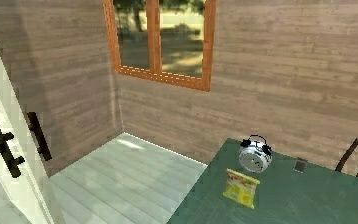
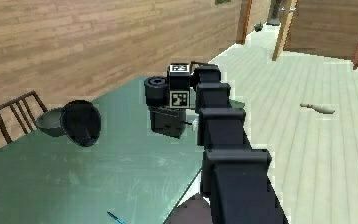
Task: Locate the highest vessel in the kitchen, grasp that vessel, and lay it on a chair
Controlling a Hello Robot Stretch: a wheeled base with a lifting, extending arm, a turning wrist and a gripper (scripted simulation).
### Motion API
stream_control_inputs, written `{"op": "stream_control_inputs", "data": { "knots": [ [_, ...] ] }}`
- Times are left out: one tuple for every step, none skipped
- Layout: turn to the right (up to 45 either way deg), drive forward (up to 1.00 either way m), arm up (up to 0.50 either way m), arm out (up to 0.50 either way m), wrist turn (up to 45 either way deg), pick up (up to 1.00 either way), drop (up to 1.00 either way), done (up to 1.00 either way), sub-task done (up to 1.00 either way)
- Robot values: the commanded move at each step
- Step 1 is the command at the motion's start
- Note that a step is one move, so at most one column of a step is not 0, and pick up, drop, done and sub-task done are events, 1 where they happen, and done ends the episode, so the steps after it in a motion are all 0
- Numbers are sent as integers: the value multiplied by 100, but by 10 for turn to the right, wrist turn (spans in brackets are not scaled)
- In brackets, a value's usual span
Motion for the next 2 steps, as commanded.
{"op": "stream_control_inputs", "data": {
  "knots": [
    [0, 0, 0, -10, 0, 0, 0, 0, 0],
    [0, 0, 0, 0, 0, 0, 0, 100, 0]
  ]
}}
